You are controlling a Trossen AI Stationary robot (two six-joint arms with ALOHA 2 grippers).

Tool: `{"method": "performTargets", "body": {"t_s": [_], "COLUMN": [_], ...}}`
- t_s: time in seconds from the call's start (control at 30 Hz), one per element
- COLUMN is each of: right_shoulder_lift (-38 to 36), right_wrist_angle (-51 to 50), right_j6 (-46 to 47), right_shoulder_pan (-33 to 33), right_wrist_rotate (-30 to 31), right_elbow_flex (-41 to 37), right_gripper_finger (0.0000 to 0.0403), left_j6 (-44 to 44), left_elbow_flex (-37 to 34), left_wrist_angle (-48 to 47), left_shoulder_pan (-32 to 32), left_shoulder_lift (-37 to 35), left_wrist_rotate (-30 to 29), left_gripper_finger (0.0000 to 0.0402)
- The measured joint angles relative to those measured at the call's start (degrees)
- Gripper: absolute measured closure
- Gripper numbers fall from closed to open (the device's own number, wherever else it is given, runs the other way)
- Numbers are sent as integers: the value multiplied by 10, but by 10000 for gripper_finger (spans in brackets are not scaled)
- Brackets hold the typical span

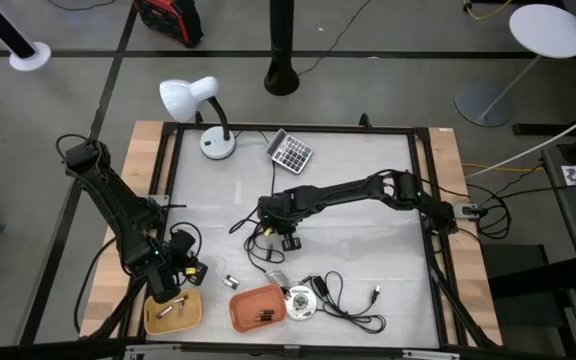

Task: Sort batteries
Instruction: Put the black battery into the orange bin

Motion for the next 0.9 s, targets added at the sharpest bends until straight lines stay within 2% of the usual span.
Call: {"method": "performTargets", "body": {"t_s": [0.37, 0.57, 0.7, 0.9], "right_shoulder_lift": [2, 1, 1, 1], "right_wrist_angle": [-45, -63, -78, -78], "right_j6": [0, 0, 0, -6], "right_shoulder_pan": [0, 1, 11, 44], "right_wrist_rotate": [-3, -77, -129, -143], "right_elbow_flex": [45, 72, 94, 126], "right_gripper_finger": [397, 397, 397, 396], "left_j6": [0, -1, -40, -106], "left_elbow_flex": [0, 0, 0, 0], "left_wrist_angle": [0, -4, -25, -61], "left_shoulder_pan": [0, 0, 0, 0], "left_shoulder_lift": [0, 0, 0, 0], "left_wrist_rotate": [0, 0, -1, 9], "left_gripper_finger": [320, 320, 320, 320]}}
